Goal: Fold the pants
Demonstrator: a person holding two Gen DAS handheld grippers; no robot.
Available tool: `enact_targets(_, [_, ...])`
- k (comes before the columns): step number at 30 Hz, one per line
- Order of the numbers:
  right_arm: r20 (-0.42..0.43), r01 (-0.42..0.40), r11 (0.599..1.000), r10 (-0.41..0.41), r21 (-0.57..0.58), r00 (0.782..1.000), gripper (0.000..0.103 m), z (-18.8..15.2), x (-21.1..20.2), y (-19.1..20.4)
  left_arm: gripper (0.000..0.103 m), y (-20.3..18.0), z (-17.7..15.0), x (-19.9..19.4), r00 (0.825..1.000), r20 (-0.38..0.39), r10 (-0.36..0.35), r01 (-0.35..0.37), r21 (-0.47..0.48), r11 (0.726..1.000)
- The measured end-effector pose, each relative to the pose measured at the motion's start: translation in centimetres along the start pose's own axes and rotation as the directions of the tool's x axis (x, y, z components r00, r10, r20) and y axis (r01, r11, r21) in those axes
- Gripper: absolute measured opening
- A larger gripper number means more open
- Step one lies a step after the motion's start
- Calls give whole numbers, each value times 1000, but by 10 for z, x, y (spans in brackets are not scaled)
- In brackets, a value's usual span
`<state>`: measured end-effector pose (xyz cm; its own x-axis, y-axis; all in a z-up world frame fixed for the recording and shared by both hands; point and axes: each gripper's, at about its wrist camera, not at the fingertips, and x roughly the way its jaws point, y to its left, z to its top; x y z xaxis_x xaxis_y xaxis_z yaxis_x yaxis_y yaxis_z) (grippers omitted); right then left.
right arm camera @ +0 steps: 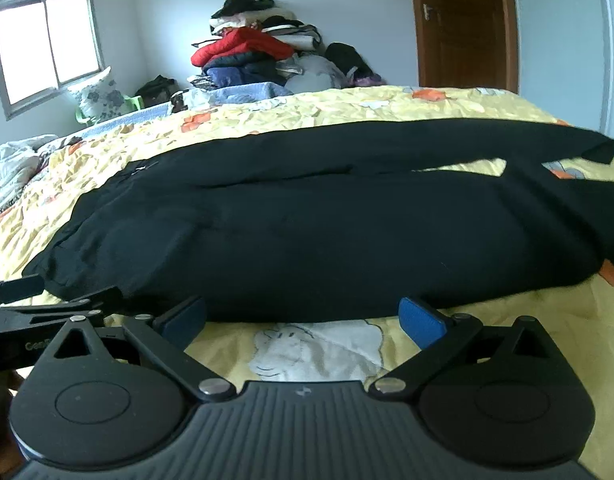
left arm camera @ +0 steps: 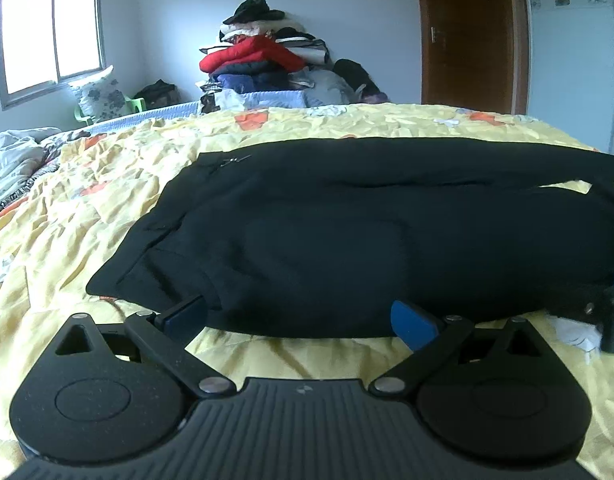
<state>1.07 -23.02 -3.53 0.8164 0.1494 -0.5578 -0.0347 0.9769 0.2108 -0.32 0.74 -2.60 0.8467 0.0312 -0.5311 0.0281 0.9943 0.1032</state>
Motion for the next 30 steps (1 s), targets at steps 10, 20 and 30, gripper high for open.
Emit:
enact_targets(10, [-8, -7, 1000, 7, -8, 1000, 103, -2, 4, -1, 100, 1, -2, 1, 1000, -4, -3, 3, -11, 1000])
enact_targets(20, [-20, -15, 1000, 15, 4, 1000, 103, -8, 12, -6, 100, 1, -4, 2, 1000, 0, -7, 7, -23, 1000])
enact_targets(30, [-16, -6, 1000, 6, -5, 1000, 103, -12, 15, -6, 100, 1, -6, 2, 1000, 5, -1, 1, -27, 1000])
